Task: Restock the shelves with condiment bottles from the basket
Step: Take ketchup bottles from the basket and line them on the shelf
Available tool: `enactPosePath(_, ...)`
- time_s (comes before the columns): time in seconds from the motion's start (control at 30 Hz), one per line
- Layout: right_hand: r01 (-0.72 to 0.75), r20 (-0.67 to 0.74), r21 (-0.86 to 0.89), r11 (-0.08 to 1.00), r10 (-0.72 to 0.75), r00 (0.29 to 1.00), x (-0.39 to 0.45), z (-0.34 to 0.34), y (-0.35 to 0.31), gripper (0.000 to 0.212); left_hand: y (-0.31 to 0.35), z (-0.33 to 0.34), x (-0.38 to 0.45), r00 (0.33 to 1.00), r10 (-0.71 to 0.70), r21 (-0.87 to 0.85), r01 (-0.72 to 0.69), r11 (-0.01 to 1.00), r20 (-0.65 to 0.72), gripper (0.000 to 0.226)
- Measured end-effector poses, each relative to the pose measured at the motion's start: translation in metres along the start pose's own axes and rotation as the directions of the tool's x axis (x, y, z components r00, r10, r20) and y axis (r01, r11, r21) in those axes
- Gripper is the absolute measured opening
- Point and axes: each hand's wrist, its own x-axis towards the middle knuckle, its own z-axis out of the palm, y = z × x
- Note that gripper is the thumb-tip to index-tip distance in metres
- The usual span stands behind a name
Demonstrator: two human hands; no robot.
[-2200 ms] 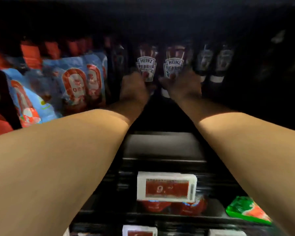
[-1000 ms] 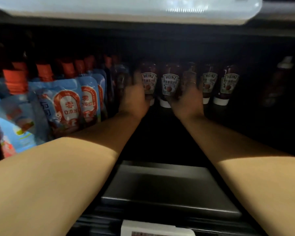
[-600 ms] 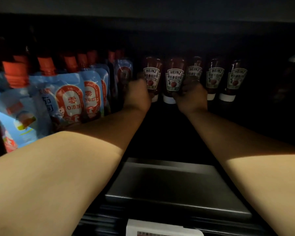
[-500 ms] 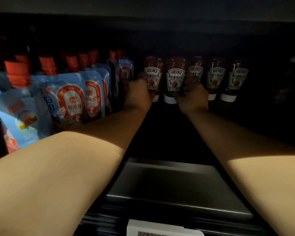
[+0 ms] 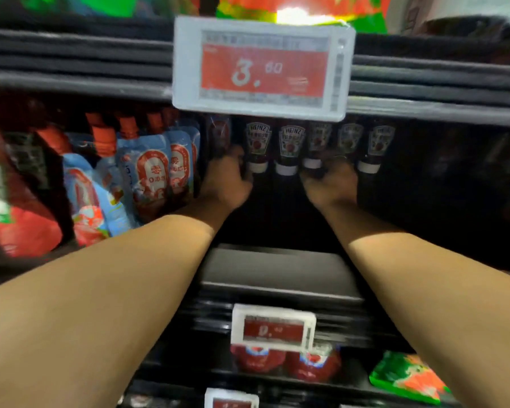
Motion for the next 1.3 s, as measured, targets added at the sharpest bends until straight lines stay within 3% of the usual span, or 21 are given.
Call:
enactPosePath(0.13,-0.047,-0.014,-0.047,0.998,0.047,0.999,-0.037,-0.031,-0.009,0.035,0.005,-0.02,-0.036,0.999,-0.025,-0.125,0.021,0.992,-0.029,0.028)
enactPosePath(0.3,-0.185,0.014,-0.047,0.982,0.186,0.982,-0.091,-0.07,-0.025,0.027,0.006,-0.045,-0.059,0.989,-0.136,-0.184,0.146,0.972,0.065,0.02)
enactPosePath(0.43,-0.229,-0.088,0.006,0.973,0.229,0.969,-0.14,-0.101,-0.037,0.021,0.005,-0.058,-0.074,0.985,-0.06,-0.186,0.091,0.978,0.163,0.024)
enactPosePath(0.6,-0.147,-0.2,0.127,0.981,0.17,0.965,-0.21,-0.133,-0.052,0.015,-0.001,-0.082,-0.102,0.969,0.078,-0.251,-0.017,0.968,0.235,0.02)
enactPosePath(0.7,-0.108,-0.194,0.224,0.969,0.153,0.969,-0.254,-0.15,-0.055,0.019,-0.003,-0.103,-0.124,0.971,0.083,-0.31,-0.01,0.951,0.224,0.014)
enactPosePath(0.77,-0.118,-0.198,0.255,0.96,0.171,0.965,-0.281,-0.16,-0.049,0.022,-0.004,-0.117,-0.144,0.972,0.159,-0.346,-0.091,0.934,0.175,0.016)
enactPosePath(0.87,-0.193,-0.148,0.255,0.948,0.236,0.96,-0.329,-0.169,-0.021,0.019,-0.008,-0.142,-0.192,0.963,0.249,-0.417,-0.186,0.89,0.103,0.021)
enactPosePath(0.97,-0.323,-0.027,0.193,0.927,0.334,0.942,-0.389,-0.176,0.027,0.019,-0.024,-0.151,-0.261,0.967,0.235,-0.438,-0.17,0.882,0.098,0.021)
enactPosePath(1.03,-0.373,0.039,0.086,0.924,0.371,0.928,-0.435,-0.178,0.065,0.022,-0.044,-0.143,-0.315,0.966,0.191,-0.385,-0.113,0.916,0.172,0.02)
enactPosePath(1.13,-0.493,0.201,-0.092,0.865,0.501,0.842,-0.505,-0.172,0.115,0.035,-0.088,-0.114,-0.402,0.89,0.023,-0.251,0.104,0.962,0.456,0.024)
enactPosePath(1.2,-0.572,0.281,-0.168,0.803,0.595,0.753,-0.554,-0.167,0.138,0.04,-0.12,-0.092,-0.46,0.771,-0.137,-0.109,0.259,0.96,0.622,0.027)
enactPosePath(1.3,-0.64,0.316,-0.25,0.727,0.685,0.656,-0.617,-0.163,0.154,0.042,-0.151,-0.071,-0.523,0.588,-0.325,0.05,0.434,0.9,0.741,0.032)
